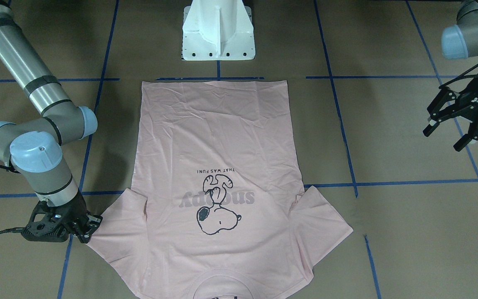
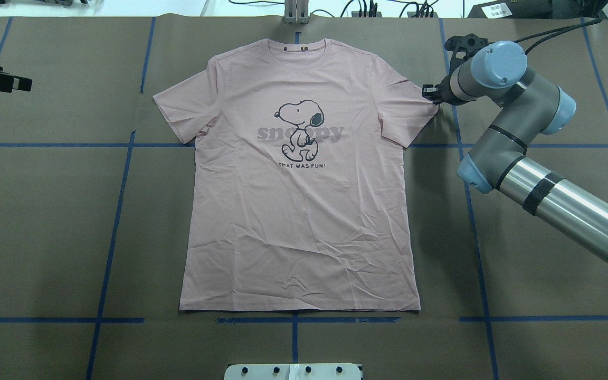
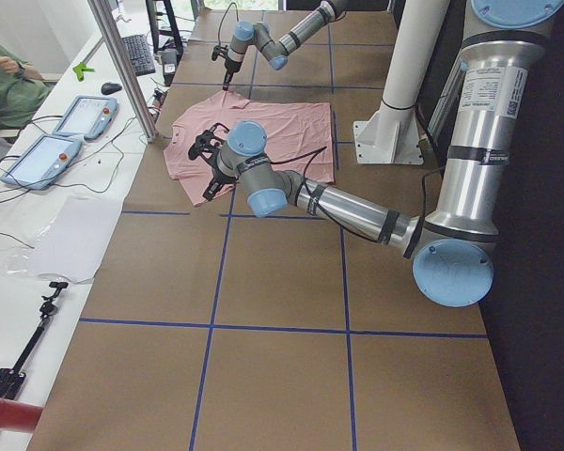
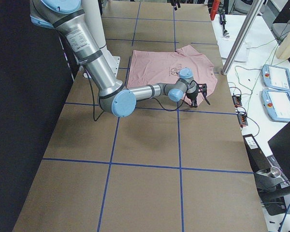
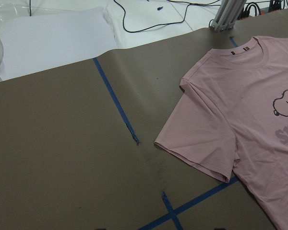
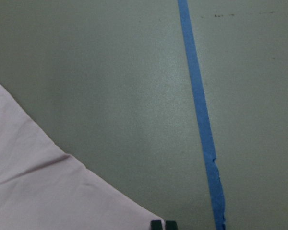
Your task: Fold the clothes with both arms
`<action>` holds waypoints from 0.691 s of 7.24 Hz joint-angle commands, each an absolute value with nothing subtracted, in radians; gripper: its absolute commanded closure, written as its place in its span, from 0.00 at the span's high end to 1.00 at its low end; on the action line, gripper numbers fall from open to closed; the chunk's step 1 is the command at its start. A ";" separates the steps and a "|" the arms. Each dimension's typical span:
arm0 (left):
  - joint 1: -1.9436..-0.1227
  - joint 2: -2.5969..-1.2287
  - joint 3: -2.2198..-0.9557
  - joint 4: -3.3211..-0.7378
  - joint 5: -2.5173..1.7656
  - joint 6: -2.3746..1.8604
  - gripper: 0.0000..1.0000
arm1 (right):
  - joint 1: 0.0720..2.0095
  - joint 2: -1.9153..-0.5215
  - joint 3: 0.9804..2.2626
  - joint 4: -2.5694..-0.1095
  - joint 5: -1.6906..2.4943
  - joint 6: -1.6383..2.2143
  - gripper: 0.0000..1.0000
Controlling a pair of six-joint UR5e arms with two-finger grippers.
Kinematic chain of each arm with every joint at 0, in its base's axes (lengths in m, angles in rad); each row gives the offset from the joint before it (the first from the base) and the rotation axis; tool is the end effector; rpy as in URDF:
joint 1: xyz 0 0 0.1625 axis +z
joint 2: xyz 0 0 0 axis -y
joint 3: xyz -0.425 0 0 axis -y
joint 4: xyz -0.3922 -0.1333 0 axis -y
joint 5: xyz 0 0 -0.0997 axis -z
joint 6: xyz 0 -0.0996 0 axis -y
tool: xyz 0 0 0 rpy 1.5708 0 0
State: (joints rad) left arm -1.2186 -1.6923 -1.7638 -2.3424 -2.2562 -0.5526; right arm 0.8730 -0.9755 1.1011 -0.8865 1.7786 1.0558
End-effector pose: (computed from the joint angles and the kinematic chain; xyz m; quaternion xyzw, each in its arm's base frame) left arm 0.1200 -0.5303 0.4107 0.3120 0.4715 0.0921 0.8197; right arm -0.4063 -0.6600 0.4603 0.1774 -0.3622 0.1226 0.9068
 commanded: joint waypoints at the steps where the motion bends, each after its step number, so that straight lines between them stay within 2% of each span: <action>1: -1.218 -1.694 -1.763 -2.342 -2.255 -0.554 0.81 | 0.873 -0.919 1.118 -0.963 1.779 1.069 0.00; 3: -1.218 -1.695 -1.763 -2.341 -2.253 -0.555 0.83 | 0.853 -0.820 1.187 -1.183 1.749 1.133 0.00; 4: -1.216 -1.697 -1.763 -2.341 -2.255 -0.558 0.85 | 0.789 -0.768 1.186 -1.216 1.676 1.255 0.00; 5: -1.216 -1.700 -1.761 -2.339 -2.253 -0.557 1.00 | 0.734 -0.717 1.178 -1.230 1.586 1.326 0.00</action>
State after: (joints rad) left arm -1.2169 -1.6967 -1.7621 -2.3405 -2.2543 -0.5567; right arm 0.7988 -0.7797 1.1789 -1.1926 1.6812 1.2256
